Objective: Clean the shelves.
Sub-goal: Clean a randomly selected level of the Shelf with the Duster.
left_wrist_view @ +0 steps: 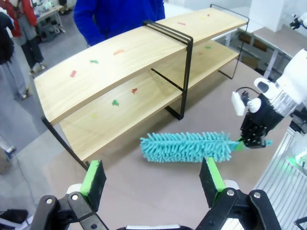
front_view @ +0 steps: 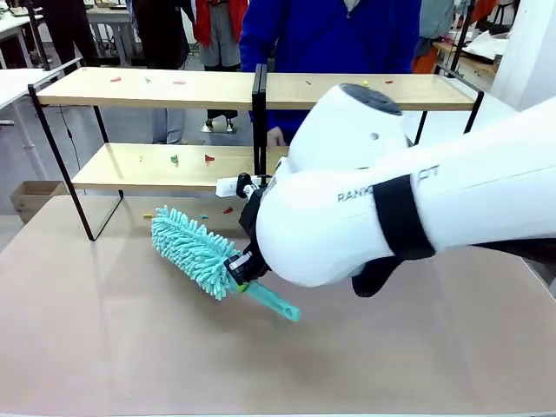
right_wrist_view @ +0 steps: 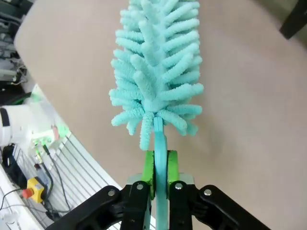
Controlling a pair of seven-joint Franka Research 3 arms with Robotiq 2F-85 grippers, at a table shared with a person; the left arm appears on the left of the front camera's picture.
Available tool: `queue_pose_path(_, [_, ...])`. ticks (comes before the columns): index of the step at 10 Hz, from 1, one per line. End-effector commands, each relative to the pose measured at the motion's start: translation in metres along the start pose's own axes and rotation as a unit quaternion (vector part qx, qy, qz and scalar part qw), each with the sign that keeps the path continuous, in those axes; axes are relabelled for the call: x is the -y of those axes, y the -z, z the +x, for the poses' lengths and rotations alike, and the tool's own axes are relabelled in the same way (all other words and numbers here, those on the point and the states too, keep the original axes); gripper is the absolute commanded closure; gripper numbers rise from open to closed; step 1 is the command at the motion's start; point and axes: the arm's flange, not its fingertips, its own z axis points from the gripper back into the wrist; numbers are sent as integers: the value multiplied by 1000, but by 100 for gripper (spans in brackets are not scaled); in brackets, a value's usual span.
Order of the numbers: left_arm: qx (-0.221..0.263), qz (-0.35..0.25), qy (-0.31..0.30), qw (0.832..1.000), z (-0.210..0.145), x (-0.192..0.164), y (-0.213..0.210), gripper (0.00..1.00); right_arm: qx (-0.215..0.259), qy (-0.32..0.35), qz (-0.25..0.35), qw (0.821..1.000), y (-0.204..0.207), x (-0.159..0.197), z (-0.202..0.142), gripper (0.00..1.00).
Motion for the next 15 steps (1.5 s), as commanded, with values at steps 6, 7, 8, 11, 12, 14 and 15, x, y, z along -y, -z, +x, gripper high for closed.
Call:
queue_pose_path(6, [1, -2, 0, 1000, 0, 0, 1, 0, 23, 4, -2, 1000, 18, 14, 29, 88])
queue_pose_path(7, [1, -2, 0, 1000, 0, 0, 1, 0, 44, 22, -9, 999, 20, 14, 32, 100])
queue_pose_path(8, [1, -2, 0, 1000, 0, 0, 1, 0, 60, 49, -26, 997, 21, 21, 36, 100])
queue_pose_path(11, [1, -2, 0, 1000, 0, 0, 1, 0, 66, 87, -53, 993, 27, 33, 39, 100])
queue_pose_path(12, [1, -2, 0, 1000, 0, 0, 1, 0, 80, 93, -75, 990, 29, 36, 41, 100])
queue_pose_path(14, [1, -2, 0, 1000, 0, 0, 1, 0, 86, 108, -104, 985, 36, 43, 46, 100])
queue_pose_path(15, [1, -2, 0, 1000, 0, 0, 1, 0, 101, 115, -122, 981, 41, 44, 48, 100])
